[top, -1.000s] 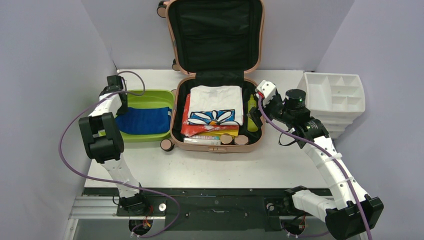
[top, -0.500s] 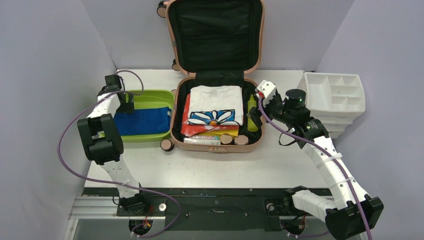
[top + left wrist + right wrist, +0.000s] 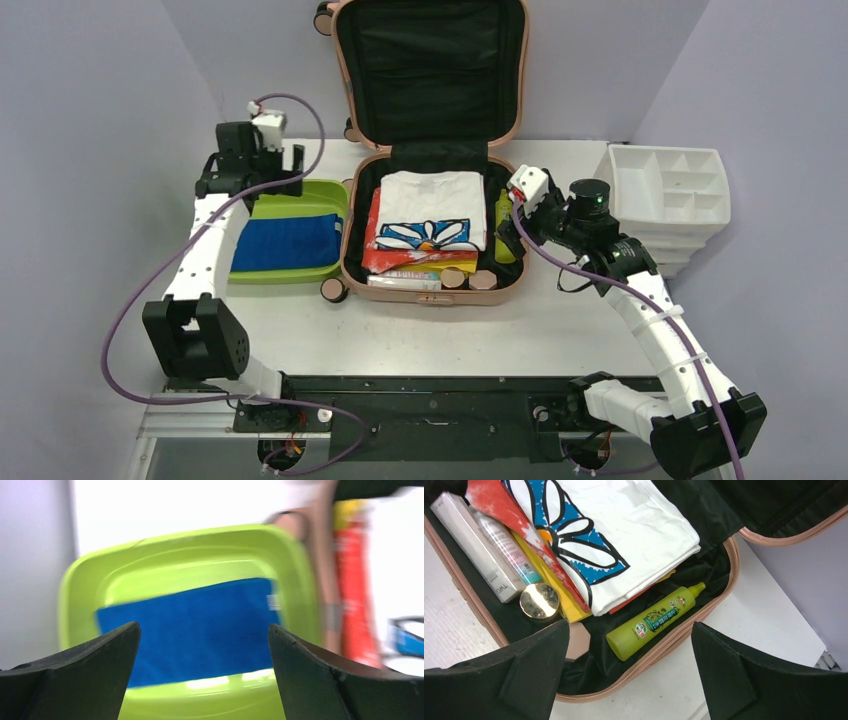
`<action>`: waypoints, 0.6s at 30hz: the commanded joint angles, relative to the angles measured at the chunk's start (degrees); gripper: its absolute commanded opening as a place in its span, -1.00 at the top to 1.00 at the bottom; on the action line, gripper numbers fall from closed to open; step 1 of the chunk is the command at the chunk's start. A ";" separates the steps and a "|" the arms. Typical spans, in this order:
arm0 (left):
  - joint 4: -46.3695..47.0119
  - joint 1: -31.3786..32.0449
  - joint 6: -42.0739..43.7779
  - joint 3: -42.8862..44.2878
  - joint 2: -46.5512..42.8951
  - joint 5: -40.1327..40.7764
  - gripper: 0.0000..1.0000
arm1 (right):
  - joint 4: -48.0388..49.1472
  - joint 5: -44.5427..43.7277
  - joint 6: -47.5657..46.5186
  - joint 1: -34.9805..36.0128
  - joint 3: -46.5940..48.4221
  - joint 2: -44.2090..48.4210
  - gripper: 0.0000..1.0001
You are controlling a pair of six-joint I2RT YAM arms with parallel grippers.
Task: Open, take out, and arrange the luggage
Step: Pick up the clothes from the opened luggage.
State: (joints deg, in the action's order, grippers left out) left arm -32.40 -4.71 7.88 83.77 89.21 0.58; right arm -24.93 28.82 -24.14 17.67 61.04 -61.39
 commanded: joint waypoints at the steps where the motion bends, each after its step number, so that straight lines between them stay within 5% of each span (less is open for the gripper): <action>1: -0.83 9.39 -2.72 2.52 -3.05 -16.58 -0.93 | -1.92 -0.22 -9.09 1.66 1.55 -0.88 -0.74; 4: 0.09 14.10 -5.86 3.80 -1.38 -24.13 -0.93 | -3.62 -0.13 -20.66 6.30 0.43 -1.87 -0.75; 9: 5.82 12.45 -13.95 3.81 3.26 -35.47 -0.93 | -3.35 -4.09 -35.11 16.79 2.32 -7.13 -0.79; 18: 19.92 5.08 -27.47 -3.17 6.04 -47.03 -0.93 | -1.49 -15.98 -37.48 31.03 15.45 -27.84 -0.57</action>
State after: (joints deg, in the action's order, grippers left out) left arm -20.84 1.63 -13.63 81.93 95.59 -39.07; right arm -28.51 19.90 -57.95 44.56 71.07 -83.64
